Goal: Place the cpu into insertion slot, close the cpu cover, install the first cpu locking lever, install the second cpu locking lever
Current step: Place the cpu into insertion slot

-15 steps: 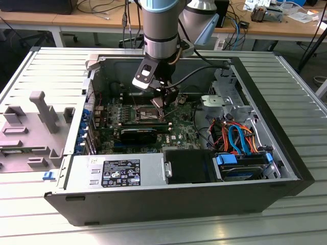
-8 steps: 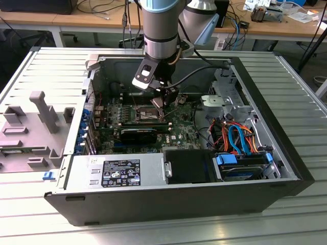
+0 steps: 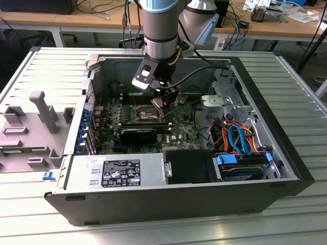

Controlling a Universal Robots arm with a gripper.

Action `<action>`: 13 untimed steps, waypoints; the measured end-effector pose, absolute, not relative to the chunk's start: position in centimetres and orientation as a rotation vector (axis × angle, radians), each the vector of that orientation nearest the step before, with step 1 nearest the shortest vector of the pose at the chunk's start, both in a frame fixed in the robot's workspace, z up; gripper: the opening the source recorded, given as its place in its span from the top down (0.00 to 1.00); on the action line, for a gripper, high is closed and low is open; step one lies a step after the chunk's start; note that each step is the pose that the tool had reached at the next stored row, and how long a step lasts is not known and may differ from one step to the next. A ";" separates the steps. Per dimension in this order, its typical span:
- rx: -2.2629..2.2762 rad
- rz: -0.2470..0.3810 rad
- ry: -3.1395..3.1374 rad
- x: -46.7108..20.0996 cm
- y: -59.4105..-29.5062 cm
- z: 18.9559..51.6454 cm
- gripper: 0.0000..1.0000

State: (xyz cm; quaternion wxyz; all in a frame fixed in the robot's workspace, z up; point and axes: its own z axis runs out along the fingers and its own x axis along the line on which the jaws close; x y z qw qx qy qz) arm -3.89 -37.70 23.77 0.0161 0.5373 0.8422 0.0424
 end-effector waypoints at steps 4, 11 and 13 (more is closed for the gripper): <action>1.674 0.132 2.617 -3.9 -37.7 23.7 0.46; 1.679 0.132 2.613 -3.9 -37.7 23.7 0.46; 1.680 0.132 2.613 -3.9 -37.7 23.7 0.46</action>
